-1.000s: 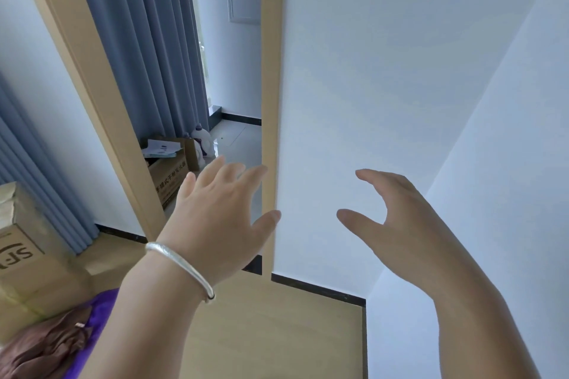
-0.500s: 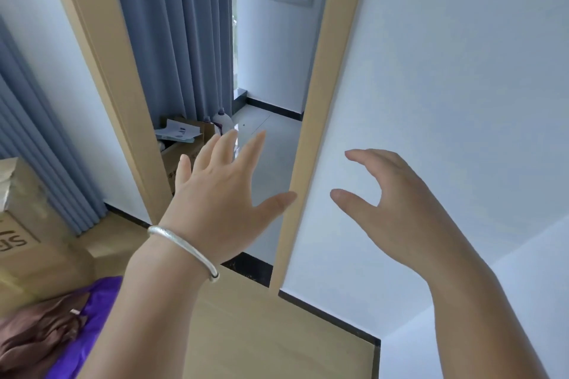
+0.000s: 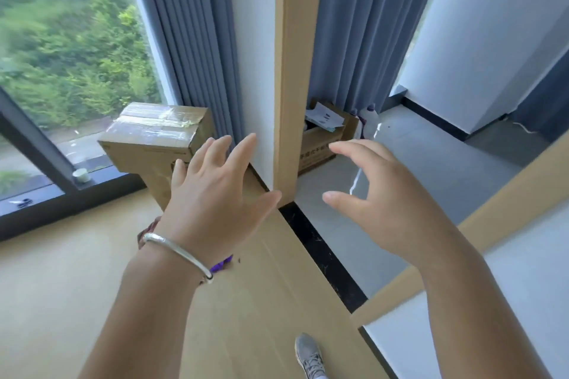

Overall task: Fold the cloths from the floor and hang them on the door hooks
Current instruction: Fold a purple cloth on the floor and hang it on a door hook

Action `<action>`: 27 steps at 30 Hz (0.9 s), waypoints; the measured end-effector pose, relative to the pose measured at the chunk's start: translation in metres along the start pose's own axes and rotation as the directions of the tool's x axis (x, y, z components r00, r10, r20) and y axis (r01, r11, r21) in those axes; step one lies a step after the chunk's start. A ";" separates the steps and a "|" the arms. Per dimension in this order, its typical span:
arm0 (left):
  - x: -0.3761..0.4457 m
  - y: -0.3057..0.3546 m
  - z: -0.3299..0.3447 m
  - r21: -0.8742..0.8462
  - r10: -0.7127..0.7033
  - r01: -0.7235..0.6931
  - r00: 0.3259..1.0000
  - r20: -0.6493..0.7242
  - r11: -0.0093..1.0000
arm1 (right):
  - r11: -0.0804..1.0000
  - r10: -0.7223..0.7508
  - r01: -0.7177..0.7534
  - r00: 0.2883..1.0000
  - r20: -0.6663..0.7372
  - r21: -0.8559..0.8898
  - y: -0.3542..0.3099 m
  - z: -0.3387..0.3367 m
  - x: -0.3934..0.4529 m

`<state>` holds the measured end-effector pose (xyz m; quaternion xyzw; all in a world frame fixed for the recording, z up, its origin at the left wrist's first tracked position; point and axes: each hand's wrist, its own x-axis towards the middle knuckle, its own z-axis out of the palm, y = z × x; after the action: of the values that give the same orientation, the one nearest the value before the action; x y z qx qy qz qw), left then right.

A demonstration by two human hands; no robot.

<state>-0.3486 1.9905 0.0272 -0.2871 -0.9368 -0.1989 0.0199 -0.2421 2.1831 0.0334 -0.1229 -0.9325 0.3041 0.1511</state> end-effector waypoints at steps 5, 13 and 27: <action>0.024 -0.019 -0.021 0.040 -0.179 0.185 0.976 -0.125 0.982 | 0.973 -0.227 0.220 0.966 0.121 0.068 -0.001 0.014 0.085; 0.046 -0.038 -0.030 0.064 -0.405 0.436 0.873 -0.271 0.898 | 0.891 -0.452 0.415 0.847 0.281 0.184 0.002 0.056 0.178; 0.076 -0.235 0.006 -0.036 -0.672 0.676 0.724 -0.154 0.736 | 0.876 -0.475 0.432 0.703 0.530 0.213 -0.053 0.250 0.295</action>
<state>-0.5404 1.8556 -0.0521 0.0895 -0.9747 -0.2037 0.0232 -0.6108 2.1037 -0.0662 0.2119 -0.9238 0.3134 -0.0585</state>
